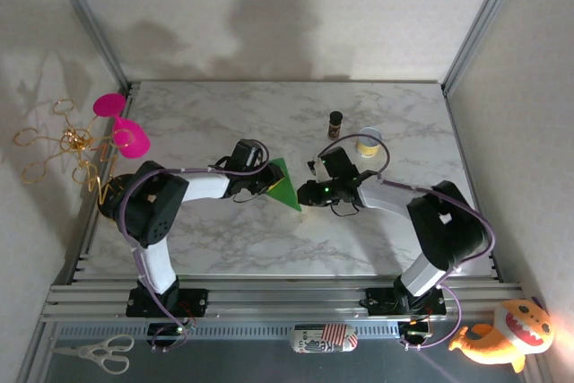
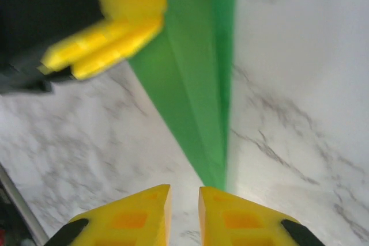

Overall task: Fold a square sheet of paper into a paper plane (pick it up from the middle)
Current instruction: Turn over the paper at the center of the table.

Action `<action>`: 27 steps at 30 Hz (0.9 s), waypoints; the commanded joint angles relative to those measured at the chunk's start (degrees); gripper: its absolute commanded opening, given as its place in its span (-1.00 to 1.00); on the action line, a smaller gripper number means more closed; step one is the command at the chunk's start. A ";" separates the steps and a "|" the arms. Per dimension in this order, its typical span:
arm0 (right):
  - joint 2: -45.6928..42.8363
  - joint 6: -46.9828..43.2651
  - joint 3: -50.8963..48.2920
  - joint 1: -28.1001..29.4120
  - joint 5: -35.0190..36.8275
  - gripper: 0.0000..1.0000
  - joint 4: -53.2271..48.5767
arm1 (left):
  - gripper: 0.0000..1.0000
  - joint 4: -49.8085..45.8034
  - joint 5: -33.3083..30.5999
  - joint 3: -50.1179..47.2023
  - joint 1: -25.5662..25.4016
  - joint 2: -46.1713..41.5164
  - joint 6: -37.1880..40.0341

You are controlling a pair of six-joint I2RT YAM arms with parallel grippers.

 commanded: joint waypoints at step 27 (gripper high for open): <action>14.41 1.11 7.34 -0.26 0.98 -0.72 -2.52 | -0.28 4.43 0.05 -2.83 2.28 1.77 -7.81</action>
